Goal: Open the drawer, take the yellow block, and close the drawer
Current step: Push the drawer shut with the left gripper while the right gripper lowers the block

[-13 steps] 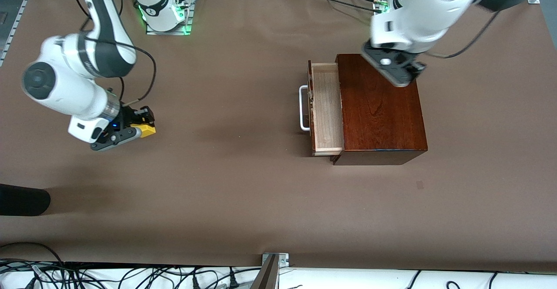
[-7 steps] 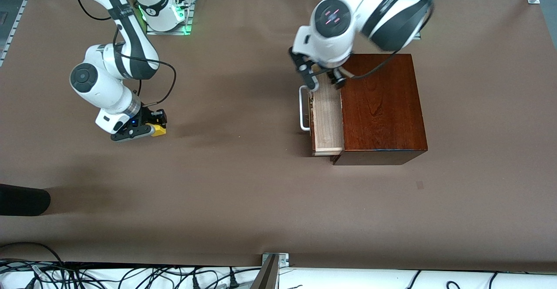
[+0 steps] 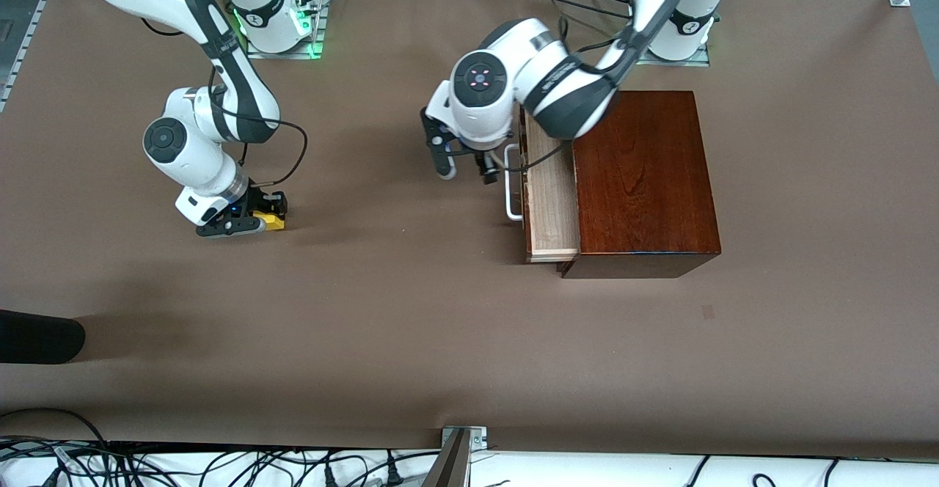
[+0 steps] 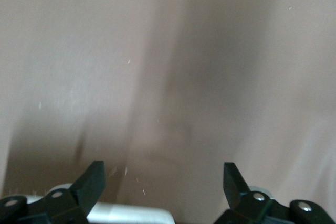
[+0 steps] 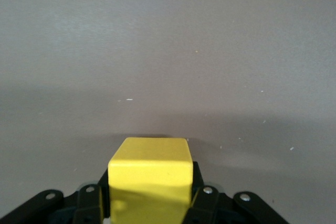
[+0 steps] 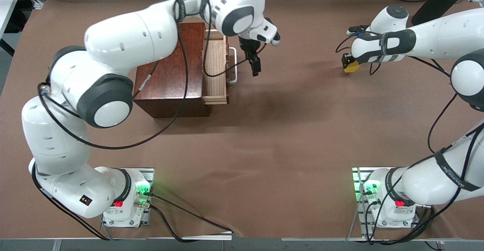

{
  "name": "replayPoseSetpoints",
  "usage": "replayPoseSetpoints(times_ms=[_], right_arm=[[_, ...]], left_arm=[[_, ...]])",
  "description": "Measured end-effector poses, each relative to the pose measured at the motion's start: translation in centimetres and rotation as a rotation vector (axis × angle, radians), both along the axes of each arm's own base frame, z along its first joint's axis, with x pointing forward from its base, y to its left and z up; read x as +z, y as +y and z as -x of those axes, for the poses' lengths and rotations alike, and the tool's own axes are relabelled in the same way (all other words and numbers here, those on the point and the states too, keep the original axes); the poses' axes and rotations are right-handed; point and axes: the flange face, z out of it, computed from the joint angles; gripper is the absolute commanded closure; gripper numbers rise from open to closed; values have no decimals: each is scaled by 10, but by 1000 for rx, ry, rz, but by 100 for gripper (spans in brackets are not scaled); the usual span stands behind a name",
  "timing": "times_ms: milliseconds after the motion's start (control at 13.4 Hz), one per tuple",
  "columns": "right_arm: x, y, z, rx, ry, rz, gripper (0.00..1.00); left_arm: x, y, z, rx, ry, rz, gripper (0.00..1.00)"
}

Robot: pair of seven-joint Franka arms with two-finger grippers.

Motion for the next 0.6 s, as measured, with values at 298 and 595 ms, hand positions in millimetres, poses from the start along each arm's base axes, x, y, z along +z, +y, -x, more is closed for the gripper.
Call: replayPoseSetpoints(times_ms=[298, 595], right_arm=[[-14, -1, 1, -7, 2, 5, 96], [-14, -1, 1, -8, 2, 5, 0]], left_arm=[[-30, 12, -12, -174, -4, -27, 0], [-39, 40, -24, -263, 41, -98, 0]])
